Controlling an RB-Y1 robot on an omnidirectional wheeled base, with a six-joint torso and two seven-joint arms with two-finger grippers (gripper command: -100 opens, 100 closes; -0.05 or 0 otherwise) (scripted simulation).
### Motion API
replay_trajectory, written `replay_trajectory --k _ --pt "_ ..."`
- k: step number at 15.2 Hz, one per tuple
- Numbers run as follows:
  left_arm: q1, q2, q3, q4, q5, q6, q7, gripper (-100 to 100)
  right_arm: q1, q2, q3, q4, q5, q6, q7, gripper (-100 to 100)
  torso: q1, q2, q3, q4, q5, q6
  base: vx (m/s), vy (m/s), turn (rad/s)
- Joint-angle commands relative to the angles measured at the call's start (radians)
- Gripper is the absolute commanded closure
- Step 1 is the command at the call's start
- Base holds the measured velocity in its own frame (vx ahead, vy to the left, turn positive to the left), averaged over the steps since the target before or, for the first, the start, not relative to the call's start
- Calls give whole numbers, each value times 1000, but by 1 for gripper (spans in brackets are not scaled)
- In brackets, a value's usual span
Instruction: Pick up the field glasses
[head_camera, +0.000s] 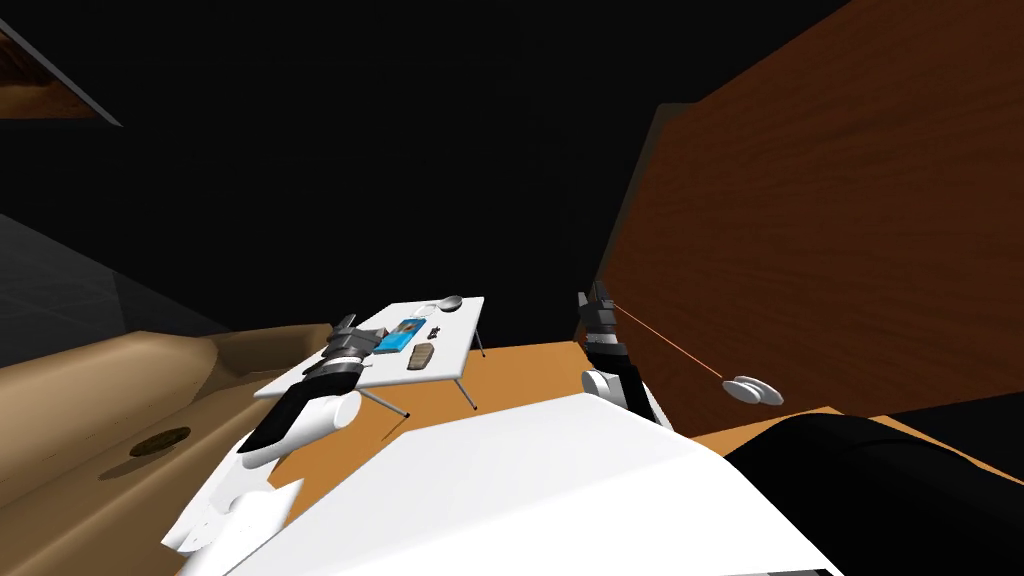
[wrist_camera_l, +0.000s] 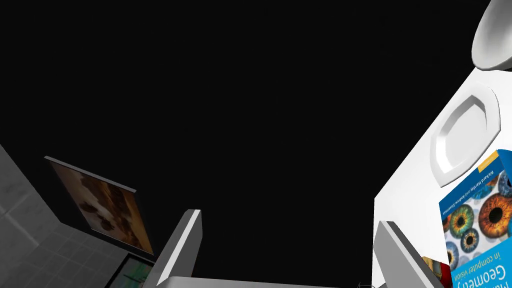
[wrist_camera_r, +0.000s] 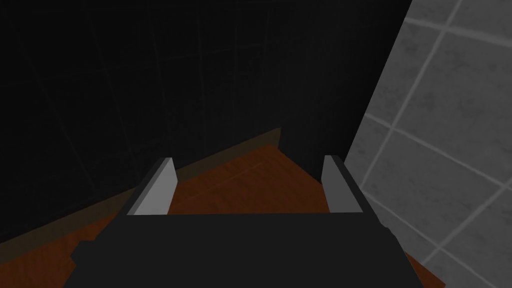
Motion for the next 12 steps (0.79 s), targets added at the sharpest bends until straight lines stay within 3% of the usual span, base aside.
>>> replay_trajectory --k 1,2,5,7,10,12 --pt "-8 7 20 24 24 49 13 -100 0 0 0 0 0 0 0 0 0 0 0 0 0 0 60 -157 29" --pt "-8 7 20 24 24 49 13 -100 0 0 0 0 0 0 0 0 -1 0 0 0 0 0 35 -112 17" --pt "-30 20 68 86 80 115 39 -100 0 0 0 0 0 0 0 0 2 2 1 0 0 0 55 -116 21" --pt "-30 20 68 86 80 136 39 -100 0 0 0 0 0 0 0 0 2 0 0 0 0 0 70 -99 26" --pt "-50 28 114 149 136 205 65 -100 0 0 0 0 0 0 0 0 5 -1 -1 0 1 0 91 -86 15" --pt "-50 28 114 149 136 222 65 -100 0 0 0 0 0 0 0 0 3 -2 -1 -1 1 0 87 -93 23"
